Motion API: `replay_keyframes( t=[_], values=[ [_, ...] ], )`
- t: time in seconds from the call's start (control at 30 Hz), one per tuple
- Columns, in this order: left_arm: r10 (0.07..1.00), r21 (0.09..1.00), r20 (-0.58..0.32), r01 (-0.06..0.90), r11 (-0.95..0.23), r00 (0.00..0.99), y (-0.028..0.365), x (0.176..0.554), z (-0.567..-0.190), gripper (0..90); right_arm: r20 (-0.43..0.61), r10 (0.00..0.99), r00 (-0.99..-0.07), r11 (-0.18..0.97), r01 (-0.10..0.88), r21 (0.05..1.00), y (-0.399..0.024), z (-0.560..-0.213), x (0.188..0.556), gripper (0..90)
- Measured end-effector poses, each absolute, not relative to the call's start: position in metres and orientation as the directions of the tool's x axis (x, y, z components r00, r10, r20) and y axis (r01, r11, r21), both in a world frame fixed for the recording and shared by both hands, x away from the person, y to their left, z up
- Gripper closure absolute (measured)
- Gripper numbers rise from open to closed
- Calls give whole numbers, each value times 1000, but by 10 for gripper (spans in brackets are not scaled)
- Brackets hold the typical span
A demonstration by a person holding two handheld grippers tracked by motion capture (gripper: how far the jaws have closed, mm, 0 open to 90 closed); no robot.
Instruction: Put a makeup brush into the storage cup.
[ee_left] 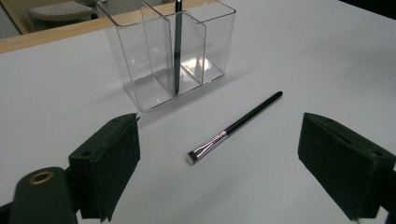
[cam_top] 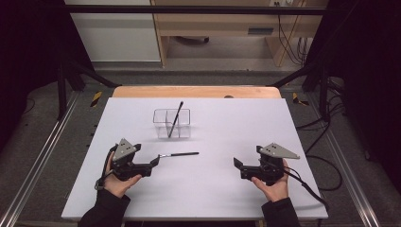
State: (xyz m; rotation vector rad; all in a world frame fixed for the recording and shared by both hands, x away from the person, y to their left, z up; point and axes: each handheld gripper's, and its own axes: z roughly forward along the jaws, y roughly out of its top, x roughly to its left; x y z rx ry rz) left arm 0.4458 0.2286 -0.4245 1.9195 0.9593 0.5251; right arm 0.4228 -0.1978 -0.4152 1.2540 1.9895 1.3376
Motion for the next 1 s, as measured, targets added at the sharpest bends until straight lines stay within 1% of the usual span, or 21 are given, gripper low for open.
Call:
replay_keyframes(
  t=[0.13, 0.4, 0.77, 1.0],
  values=[
    [782, 850, -22, 423, -313, 623, 226, 450, -425, 127, 129, 859, -495, 120, 441, 890, -199, -414, 422, 33],
    [746, 814, 6, 430, -390, 666, 210, 463, -429, 137, 121, 859, -497, 129, 439, 889, -200, -413, 421, 35],
    [716, 775, 19, 442, -451, 697, 192, 483, -433, 146, 118, 857, -502, 135, 440, 888, -199, -415, 422, 37],
    [707, 749, 15, 461, -476, 707, 184, 493, -444, 155, 114, 855, -506, 145, 445, 884, -197, -417, 423, 37]
  ],
)
